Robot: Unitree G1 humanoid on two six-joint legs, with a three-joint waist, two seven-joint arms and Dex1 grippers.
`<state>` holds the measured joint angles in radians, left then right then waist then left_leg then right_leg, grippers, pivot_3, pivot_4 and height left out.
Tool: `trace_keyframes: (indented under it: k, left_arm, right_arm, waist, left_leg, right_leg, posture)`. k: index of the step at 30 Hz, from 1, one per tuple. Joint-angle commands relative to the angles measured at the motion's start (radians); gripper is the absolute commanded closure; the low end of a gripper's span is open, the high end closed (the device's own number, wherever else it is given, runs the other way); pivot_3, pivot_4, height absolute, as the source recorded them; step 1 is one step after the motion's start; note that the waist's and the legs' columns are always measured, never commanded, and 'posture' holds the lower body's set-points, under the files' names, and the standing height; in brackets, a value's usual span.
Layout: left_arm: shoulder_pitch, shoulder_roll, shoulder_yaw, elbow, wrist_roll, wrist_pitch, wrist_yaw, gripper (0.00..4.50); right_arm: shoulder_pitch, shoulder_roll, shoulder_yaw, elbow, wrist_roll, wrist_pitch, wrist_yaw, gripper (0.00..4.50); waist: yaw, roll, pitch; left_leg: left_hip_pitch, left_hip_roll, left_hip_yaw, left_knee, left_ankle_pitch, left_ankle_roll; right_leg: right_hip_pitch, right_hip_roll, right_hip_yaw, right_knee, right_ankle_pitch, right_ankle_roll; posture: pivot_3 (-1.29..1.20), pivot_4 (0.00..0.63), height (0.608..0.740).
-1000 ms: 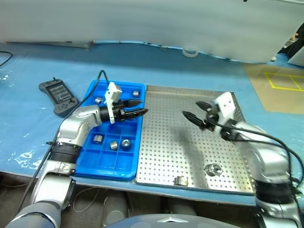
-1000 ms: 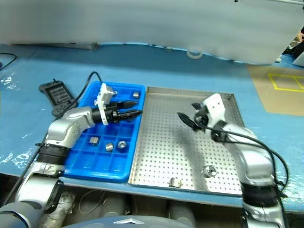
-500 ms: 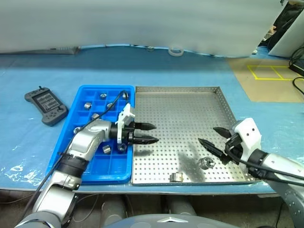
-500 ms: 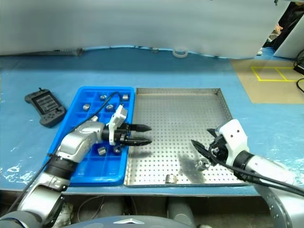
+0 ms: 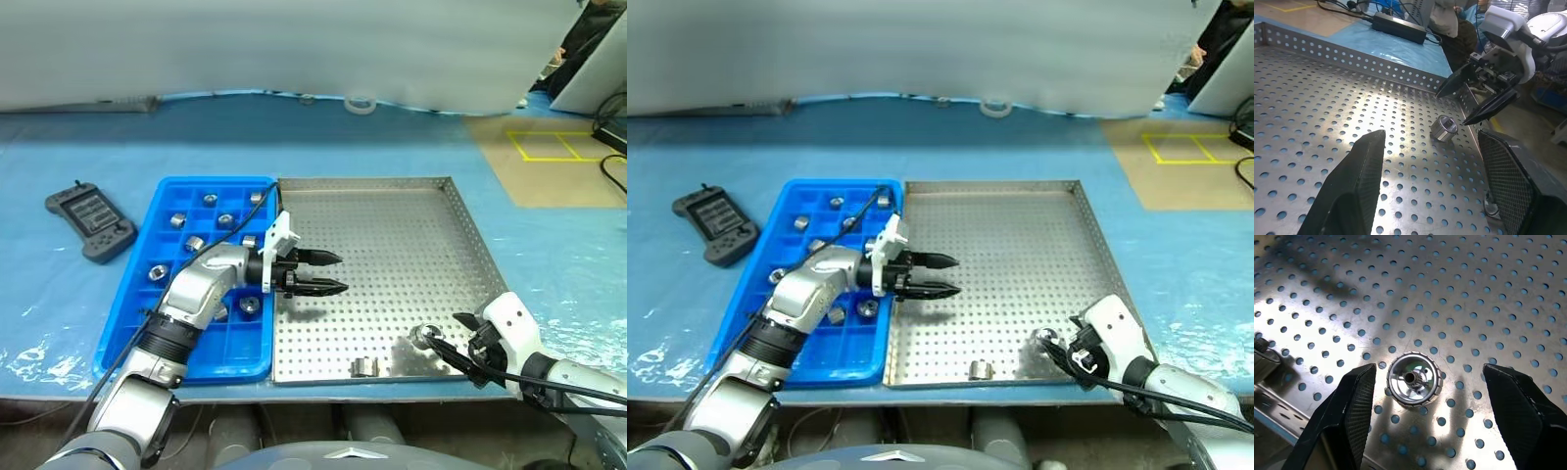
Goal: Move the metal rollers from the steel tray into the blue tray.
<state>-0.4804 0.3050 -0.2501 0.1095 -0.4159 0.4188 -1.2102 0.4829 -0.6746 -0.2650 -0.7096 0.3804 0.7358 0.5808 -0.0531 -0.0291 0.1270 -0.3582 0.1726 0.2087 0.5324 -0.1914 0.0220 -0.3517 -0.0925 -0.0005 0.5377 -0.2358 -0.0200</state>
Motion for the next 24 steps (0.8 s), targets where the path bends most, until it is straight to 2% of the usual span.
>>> trace_keyframes:
  k: [1, 16, 19, 23, 24]
  left_arm:
    - [0.000, 0.000, 0.003, -0.016, -0.002, -0.015, 0.001, 1.36]
    - [-0.017, -0.009, 0.025, -0.039, -0.013, 0.022, 0.060, 1.36]
    - [-0.015, 0.000, 0.030, -0.050, -0.013, 0.028, 0.069, 1.36]
    - [-0.013, 0.016, 0.043, -0.060, -0.024, 0.044, 0.070, 1.36]
    - [-0.013, 0.020, 0.045, -0.062, -0.025, 0.048, 0.069, 1.36]
  right_arm:
    - [-0.012, 0.027, 0.016, 0.022, -0.025, -0.044, -0.024, 0.87]
    - [-0.073, 0.031, 0.106, 0.152, -0.077, -0.098, -0.011, 0.87]
    - [-0.082, 0.026, 0.113, 0.175, -0.084, -0.122, 0.004, 1.48]
    - [-0.103, 0.014, 0.122, 0.184, -0.087, -0.113, 0.014, 2.82]
    - [-0.107, 0.009, 0.124, 0.182, -0.086, -0.108, 0.018, 2.87]
  waist:
    - [-0.008, 0.001, 0.000]
    - [-0.012, 0.001, -0.001]
    - [-0.011, 0.001, -0.001]
    - [-0.009, 0.001, -0.001]
    - [-0.009, 0.001, -0.001]
  left_leg:
    - [0.000, 0.000, 0.000, 0.000, 0.000, 0.000]
    - [-0.001, -0.001, -0.001, 0.005, -0.002, 0.003]
    - [-0.001, -0.001, -0.001, 0.005, -0.002, 0.003]
    - [-0.001, -0.001, -0.001, 0.005, -0.002, 0.003]
    - [-0.001, -0.001, -0.001, 0.005, -0.002, 0.003]
  right_leg:
    - [0.000, 0.000, 0.000, 0.000, 0.000, 0.000]
    - [0.002, -0.001, 0.000, 0.000, 0.000, 0.000]
    - [0.002, -0.001, 0.000, 0.000, 0.000, 0.000]
    - [0.002, -0.001, 0.000, 0.000, 0.000, 0.000]
    - [0.002, -0.001, 0.000, 0.000, 0.000, 0.000]
  posture:
    - [-0.43, 0.150, 0.740]
    - [-0.39, 0.150, 0.740]
    - [-0.38, 0.150, 0.740]
    - [-0.37, 0.150, 0.740]
    - [-0.37, 0.150, 0.740]
